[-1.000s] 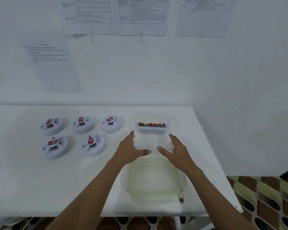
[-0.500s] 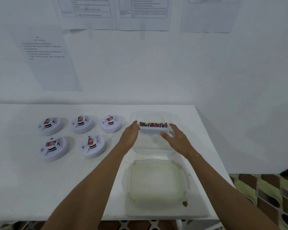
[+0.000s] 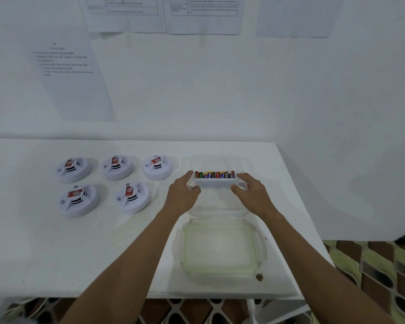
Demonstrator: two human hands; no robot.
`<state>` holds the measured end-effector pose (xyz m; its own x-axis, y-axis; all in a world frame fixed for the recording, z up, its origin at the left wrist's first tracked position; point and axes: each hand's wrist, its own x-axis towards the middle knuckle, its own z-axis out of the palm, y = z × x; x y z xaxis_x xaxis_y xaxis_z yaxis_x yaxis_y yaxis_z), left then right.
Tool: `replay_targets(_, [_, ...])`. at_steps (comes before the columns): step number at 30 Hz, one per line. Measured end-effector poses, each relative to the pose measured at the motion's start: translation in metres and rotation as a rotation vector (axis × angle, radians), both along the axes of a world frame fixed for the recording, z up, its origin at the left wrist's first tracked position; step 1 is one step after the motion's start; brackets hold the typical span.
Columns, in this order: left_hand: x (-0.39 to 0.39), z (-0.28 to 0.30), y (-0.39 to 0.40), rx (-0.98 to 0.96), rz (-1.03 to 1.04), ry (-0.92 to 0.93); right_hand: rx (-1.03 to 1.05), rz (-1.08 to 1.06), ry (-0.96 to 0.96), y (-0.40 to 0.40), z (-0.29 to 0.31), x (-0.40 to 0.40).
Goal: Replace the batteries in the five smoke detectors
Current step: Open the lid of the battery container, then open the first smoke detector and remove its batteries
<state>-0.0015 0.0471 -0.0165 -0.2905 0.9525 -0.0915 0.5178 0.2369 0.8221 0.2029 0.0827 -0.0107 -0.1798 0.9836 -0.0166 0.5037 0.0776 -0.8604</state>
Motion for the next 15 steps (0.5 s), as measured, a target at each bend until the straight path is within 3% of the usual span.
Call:
replay_targets(10, [0.003, 0.003, -0.001, 0.07, 0.048, 0.056, 0.081, -0.032, -0.066, 0.004, -0.008, -0.001])
replay_targets(15, [0.0, 0.016, -0.004, 0.039, -0.03, 0.099, 0.202, -0.014, -0.151, 0.003, -0.001, -0.002])
